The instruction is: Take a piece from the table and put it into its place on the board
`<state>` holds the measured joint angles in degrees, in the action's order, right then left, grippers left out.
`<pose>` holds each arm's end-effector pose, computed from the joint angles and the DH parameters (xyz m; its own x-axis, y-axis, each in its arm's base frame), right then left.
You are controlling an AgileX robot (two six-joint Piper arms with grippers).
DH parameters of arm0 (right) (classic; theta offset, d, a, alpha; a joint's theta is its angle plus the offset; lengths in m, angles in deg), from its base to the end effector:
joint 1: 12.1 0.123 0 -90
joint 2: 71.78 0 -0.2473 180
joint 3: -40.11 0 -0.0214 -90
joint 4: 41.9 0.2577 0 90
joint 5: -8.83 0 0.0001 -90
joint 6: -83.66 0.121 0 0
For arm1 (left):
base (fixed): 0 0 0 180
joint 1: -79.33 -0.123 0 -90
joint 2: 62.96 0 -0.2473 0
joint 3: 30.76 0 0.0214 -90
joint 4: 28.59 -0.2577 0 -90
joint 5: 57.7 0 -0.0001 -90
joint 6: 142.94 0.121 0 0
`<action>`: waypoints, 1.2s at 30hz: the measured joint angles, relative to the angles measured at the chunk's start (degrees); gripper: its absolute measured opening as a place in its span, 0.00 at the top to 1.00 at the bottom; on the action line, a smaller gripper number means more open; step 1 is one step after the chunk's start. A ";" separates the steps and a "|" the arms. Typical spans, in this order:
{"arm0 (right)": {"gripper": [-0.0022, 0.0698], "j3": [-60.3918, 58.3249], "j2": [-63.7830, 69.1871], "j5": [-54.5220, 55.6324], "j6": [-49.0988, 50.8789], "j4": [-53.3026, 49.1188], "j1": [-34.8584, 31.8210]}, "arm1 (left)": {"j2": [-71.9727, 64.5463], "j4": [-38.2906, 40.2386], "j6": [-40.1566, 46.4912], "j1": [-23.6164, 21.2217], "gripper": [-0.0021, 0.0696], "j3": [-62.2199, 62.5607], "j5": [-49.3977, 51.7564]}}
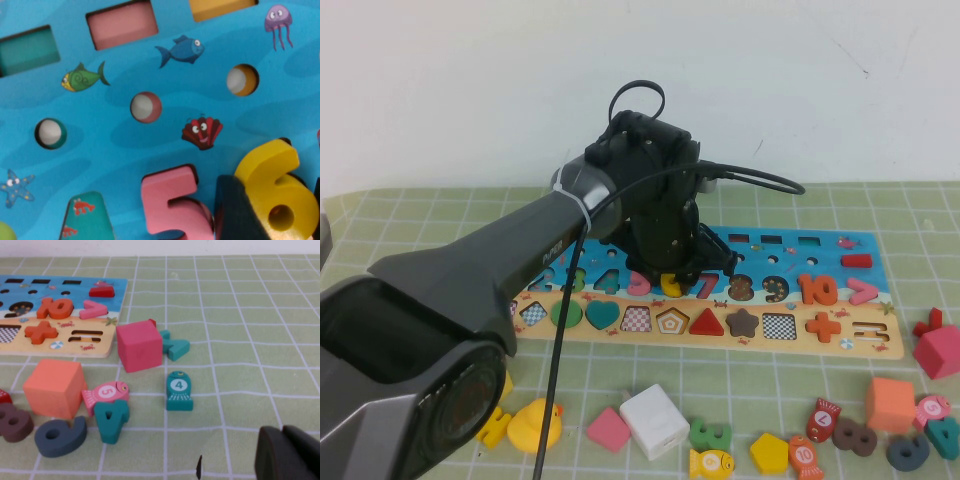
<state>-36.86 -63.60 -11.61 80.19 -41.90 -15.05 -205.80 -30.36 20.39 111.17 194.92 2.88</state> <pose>0.1265 -0.0065 0.1687 -0.2710 -0.0466 -0.9614 0.0351 0.9977 -0.0583 0.4275 -0.2616 0.1495 -0.8977 0.2371 -0.3715 0.2850 0.9552 -0.0792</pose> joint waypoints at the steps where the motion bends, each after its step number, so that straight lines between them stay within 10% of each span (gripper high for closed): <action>1: 0.97 0.00 0.00 0.00 0.00 0.00 0.00 | 0.00 0.00 0.00 0.00 0.59 0.00 0.00; 29: 0.97 0.00 0.00 0.00 0.00 0.00 0.00 | 1.91 2.60 4.42 0.77 0.44 3.47 -0.14; 36: 0.97 0.00 0.00 0.00 0.00 0.00 0.00 | 3.95 -4.31 9.27 2.55 0.81 3.89 -0.54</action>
<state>-36.86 -63.60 -11.61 80.19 -41.90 -15.05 -201.85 -34.67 29.66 113.72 198.81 2.34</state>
